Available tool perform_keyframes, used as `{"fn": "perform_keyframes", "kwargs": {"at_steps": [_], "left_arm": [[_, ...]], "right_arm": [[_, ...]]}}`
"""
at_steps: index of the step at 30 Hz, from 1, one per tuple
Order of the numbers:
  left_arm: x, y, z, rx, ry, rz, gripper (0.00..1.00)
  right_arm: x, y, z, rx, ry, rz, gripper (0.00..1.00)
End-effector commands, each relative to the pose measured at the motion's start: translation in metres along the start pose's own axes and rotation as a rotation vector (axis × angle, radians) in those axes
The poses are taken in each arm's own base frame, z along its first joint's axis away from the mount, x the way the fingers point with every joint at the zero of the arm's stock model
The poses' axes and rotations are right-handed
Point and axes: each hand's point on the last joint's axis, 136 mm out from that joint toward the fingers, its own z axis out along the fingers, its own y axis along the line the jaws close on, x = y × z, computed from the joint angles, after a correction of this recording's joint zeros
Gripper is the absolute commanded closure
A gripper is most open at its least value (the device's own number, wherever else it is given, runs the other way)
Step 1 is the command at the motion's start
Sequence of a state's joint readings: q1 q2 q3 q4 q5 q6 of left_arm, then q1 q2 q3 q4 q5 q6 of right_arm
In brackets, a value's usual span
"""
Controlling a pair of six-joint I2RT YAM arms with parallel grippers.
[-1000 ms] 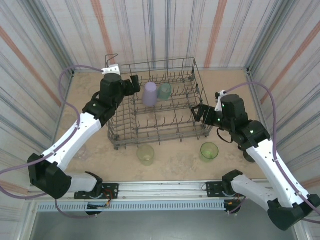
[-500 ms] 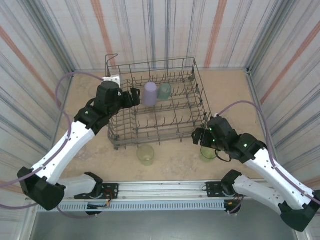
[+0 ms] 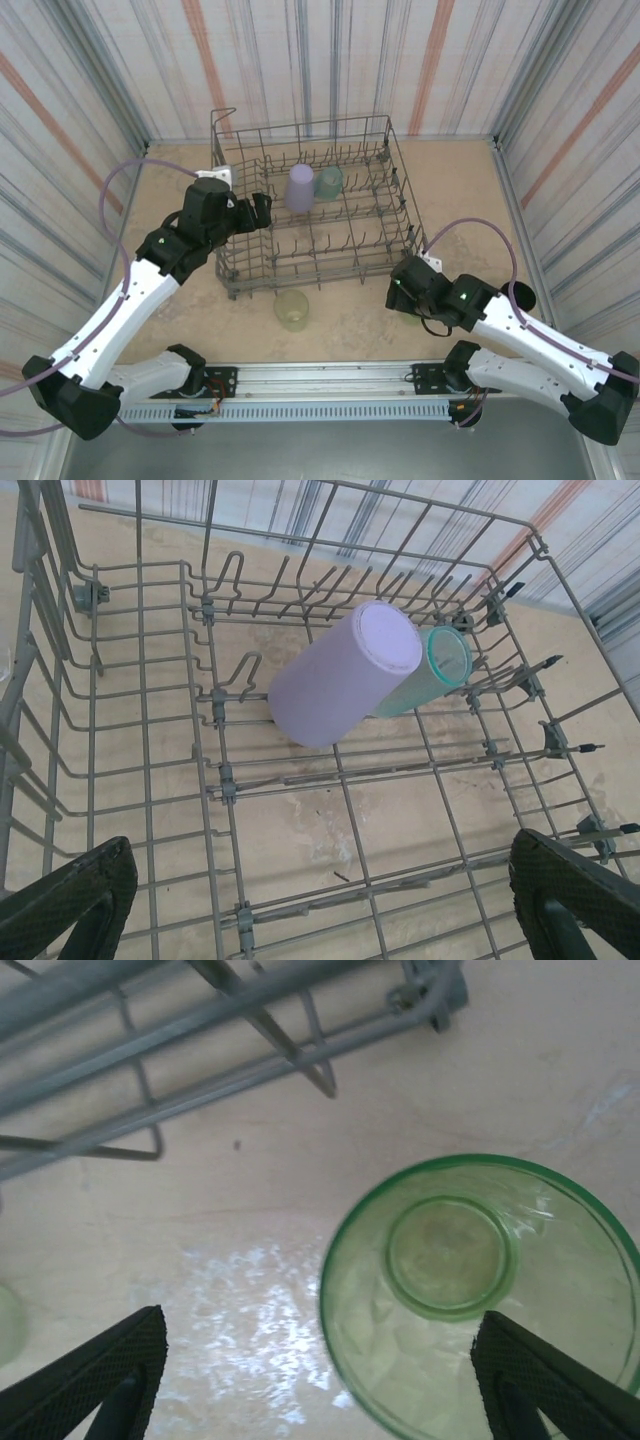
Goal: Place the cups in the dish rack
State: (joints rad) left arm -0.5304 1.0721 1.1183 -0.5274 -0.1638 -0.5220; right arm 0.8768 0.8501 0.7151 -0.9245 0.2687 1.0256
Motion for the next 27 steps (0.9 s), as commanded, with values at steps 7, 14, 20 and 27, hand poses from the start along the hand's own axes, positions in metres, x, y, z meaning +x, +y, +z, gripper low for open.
{"fn": "perform_keyframes", "kwargs": {"at_steps": [7,14,20,27], "left_arm": [[0.002,0.005,-0.009,-0.010,-0.005,-0.003,0.01],[0.006,0.005,-0.006,-0.005,0.004,-0.004,0.01],[0.006,0.003,-0.003,-0.001,0.016,0.003,0.01],[0.000,-0.003,-0.002,0.009,0.014,0.021,0.01]], "right_arm": [[0.007,-0.002,0.026,0.090,0.030,-0.013,0.40],[0.008,-0.011,0.040,0.115,0.076,0.023,0.82],[-0.002,-0.025,0.020,0.143,0.057,0.047,1.00],[-0.039,-0.055,-0.038,0.210,-0.037,0.068,1.00]]}}
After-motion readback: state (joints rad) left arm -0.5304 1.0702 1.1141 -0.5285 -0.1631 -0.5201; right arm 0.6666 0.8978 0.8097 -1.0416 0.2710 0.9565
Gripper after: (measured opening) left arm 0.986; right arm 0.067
